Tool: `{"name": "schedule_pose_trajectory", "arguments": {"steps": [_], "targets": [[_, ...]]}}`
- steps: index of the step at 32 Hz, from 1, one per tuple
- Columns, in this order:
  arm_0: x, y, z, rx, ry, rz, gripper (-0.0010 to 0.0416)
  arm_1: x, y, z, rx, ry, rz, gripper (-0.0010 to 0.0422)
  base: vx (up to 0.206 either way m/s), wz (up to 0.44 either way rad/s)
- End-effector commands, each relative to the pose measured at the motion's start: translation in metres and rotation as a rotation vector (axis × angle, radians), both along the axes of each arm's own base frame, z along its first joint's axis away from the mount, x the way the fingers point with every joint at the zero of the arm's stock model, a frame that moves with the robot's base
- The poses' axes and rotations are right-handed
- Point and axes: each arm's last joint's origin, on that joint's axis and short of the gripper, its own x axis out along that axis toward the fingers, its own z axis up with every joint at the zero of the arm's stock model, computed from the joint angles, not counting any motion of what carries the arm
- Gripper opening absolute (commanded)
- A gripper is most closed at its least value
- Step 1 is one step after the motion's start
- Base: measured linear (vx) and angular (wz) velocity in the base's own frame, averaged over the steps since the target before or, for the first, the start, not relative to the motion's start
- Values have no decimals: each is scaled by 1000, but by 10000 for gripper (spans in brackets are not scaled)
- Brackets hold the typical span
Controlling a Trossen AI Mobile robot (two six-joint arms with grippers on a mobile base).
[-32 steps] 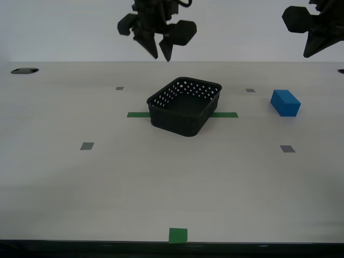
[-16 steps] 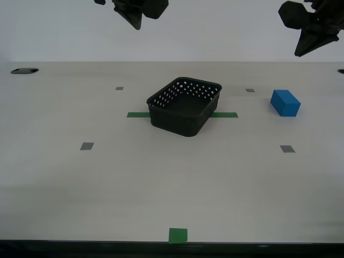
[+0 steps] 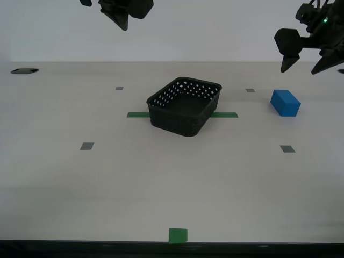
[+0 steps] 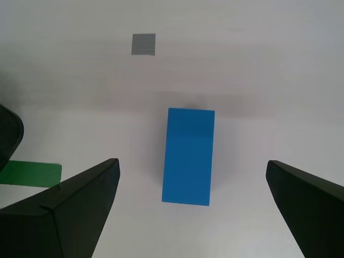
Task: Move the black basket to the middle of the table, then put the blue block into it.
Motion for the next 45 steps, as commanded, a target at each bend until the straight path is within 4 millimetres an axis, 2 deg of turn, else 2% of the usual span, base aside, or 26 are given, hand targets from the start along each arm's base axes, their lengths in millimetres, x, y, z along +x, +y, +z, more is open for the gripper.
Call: {"name": "schedule_pose_trajectory", "arguments": {"steps": [1,4,7,8,10,16,19,20,21,22,23,24,25,26,27,28,31,34,36,37,38,39,42,43,44,45], "targets": [[-1,0,-6,0,-25,-7,386,0,0,0,1,0,-6,0,0,0],[-1,0,-13,6,-84,-10,352,0,0,0,0,0,-6,0,0,0],[7,0,-36,2,-23,-12,336,0,0,0,1,2,-6,0,0,0],[15,2,-49,9,14,-11,326,-1,0,0,6,15,-7,0,0,0],[21,5,-59,19,41,-4,316,-2,0,-1,8,21,-6,0,0,0],[23,5,-98,12,143,-3,318,-2,1,-1,10,26,-6,0,0,0],[23,6,-102,14,151,-8,303,-2,0,-1,10,25,-6,0,0,0],[23,6,-102,15,152,-11,290,-2,0,-1,9,24,-6,0,0,0],[23,6,-102,19,151,-22,248,-2,0,-1,9,24,-6,0,0,0],[23,6,-102,21,152,-25,233,-2,0,-1,9,23,-6,0,0,0],[23,6,-102,21,153,-27,185,-2,0,-1,8,21,-6,0,0,0],[23,6,-102,22,153,-27,164,-2,0,-1,8,20,-7,0,0,0],[23,6,-102,24,153,-31,101,-2,0,-1,7,20,-6,0,0,0],[23,6,-102,24,153,-31,79,-2,0,-1,7,20,-6,0,0,0],[23,6,-102,24,155,-31,29,-2,0,-1,7,19,-6,0,0,0],[22,6,-102,23,162,-32,-2,-2,0,-1,7,20,-6,0,0,0],[20,6,-102,22,180,-32,-2,-2,0,-1,8,20,-6,0,0,0],[19,6,-98,22,182,-31,-1,-2,0,-1,8,20,-6,0,0,0],[19,6,-82,25,137,-30,-2,0,4,-1,31,8,17,0,0,0],[18,7,-62,47,88,-18,-2,2,10,0,32,2,32,0,0,0],[18,8,-58,64,77,-10,-2,3,11,0,31,0,35,0,0,0],[14,11,-37,118,35,23,-2,6,20,0,30,-3,55,0,0,0],[8,19,-10,177,-29,75,-2,11,37,-2,31,0,92,0,4,5],[7,21,-6,187,-37,83,-1,11,40,-2,31,1,98,0,0,0],[0,31,14,243,-86,136,-2,15,56,-2,29,-4,134,0,0,0],[-3,36,21,258,-104,159,-2,17,63,-2,27,-3,151,0,0,0]]}}
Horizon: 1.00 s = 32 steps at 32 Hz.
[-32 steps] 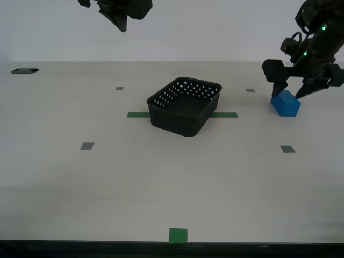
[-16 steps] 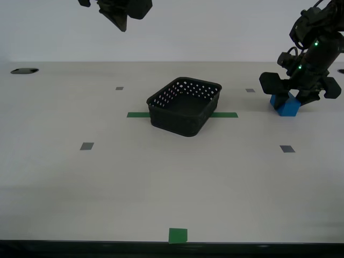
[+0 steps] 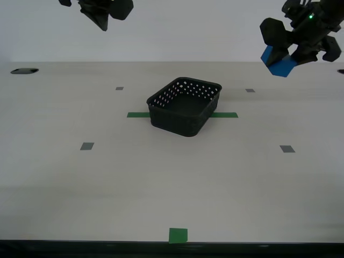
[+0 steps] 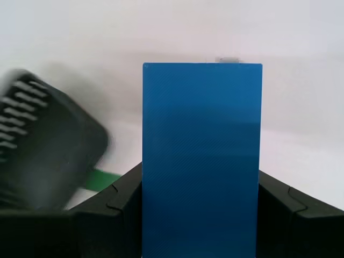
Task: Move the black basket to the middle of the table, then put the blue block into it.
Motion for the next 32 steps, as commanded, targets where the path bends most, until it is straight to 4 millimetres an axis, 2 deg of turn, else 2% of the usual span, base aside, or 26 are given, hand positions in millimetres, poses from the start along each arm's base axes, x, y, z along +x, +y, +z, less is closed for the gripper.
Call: {"name": "schedule_pose_trajectory", "arguments": {"steps": [1,2,6,9,11,13,14,16,17,18,20,29,32], "targets": [[-10,12,18,52,-39,55,-1,3,14,0,-12,2,28,0,0,0],[-15,27,29,88,-66,115,-2,4,25,0,-12,7,52,0,0,0],[-22,59,40,155,-86,252,-1,5,35,-1,-14,13,79,0,0,0],[-32,94,43,168,-115,359,-1,5,37,-1,-13,20,82,0,4,10],[-35,103,44,174,-130,388,-1,5,37,-1,-13,19,82,0,0,0],[-43,125,47,193,-162,453,-1,5,37,-1,-13,19,83,0,0,0],[-48,143,41,202,-161,507,-1,5,37,-1,-14,19,84,0,0,0],[-47,158,23,206,-125,546,-1,5,37,-1,-17,20,88,0,0,0],[-47,161,18,203,-115,550,-1,5,37,-1,-17,20,88,0,0,0],[-42,167,5,204,-113,557,-1,5,37,-1,-16,23,88,0,0,0],[-38,170,-2,210,-130,558,-1,4,37,-1,-16,27,87,0,0,0],[-31,170,0,132,-214,484,5,3,37,-3,-15,50,86,0,0,0],[-30,169,0,125,-216,477,48,2,37,-3,-15,51,85,0,0,0]]}}
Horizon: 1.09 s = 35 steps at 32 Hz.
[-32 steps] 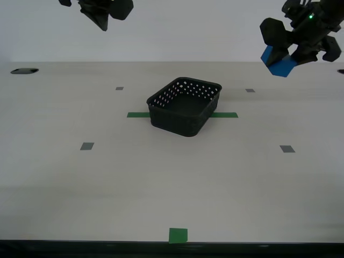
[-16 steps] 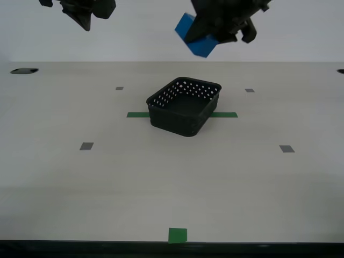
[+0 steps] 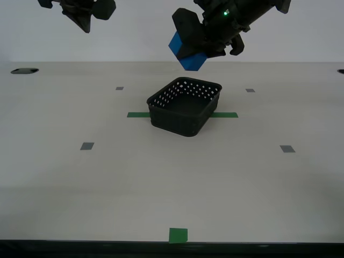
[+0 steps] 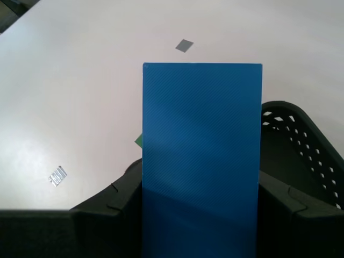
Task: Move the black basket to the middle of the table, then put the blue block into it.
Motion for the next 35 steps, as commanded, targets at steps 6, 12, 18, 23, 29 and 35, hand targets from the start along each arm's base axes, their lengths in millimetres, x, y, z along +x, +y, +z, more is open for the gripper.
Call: {"name": "schedule_pose_trajectory", "arguments": {"steps": [6,12,18,23,29,35], "targets": [[0,0,0,-4,0,-8,195,0,0,0,-2,4,-3,0,0,0],[-1,-1,-1,-12,21,-11,336,0,0,0,-2,5,-3,0,0,0],[-2,-1,-2,-14,28,-13,352,-1,0,0,-1,6,-3,0,0,0],[-1,-1,-2,-14,28,-13,329,0,-1,0,-3,-1,-3,0,0,0],[-2,-1,-2,-13,27,-13,303,0,-1,1,-3,-6,-3,0,0,0],[-2,-1,-2,-13,27,-13,332,0,-1,1,-3,-6,-2,0,0,0]]}}
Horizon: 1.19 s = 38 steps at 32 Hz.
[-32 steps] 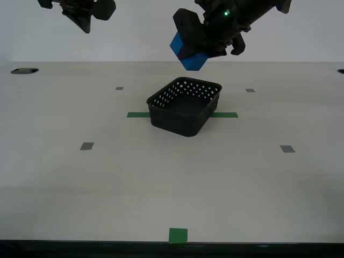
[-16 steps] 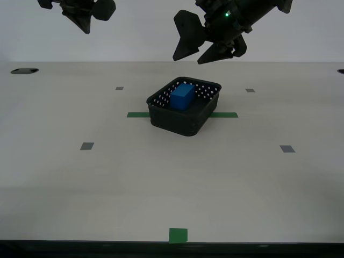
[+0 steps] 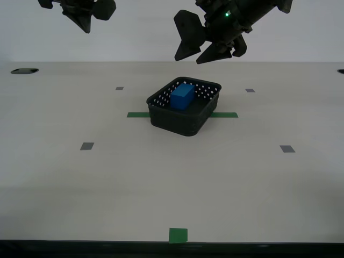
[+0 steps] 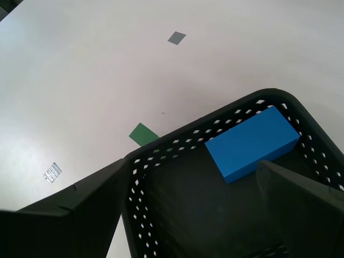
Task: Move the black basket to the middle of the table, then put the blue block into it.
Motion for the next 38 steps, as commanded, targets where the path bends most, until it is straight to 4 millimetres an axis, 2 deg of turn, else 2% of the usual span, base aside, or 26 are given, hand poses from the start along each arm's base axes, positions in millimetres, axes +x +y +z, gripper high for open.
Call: {"name": "schedule_pose_trajectory", "arguments": {"steps": [1,8,38], "targets": [[0,0,0,1,0,-1,333,0,0,1,-3,-1,-2,0,0,0],[0,0,0,2,0,-1,356,0,0,1,-3,-1,-2,0,0,0],[0,0,0,2,0,-1,355,0,0,1,-2,-2,-2,0,0,0]]}}
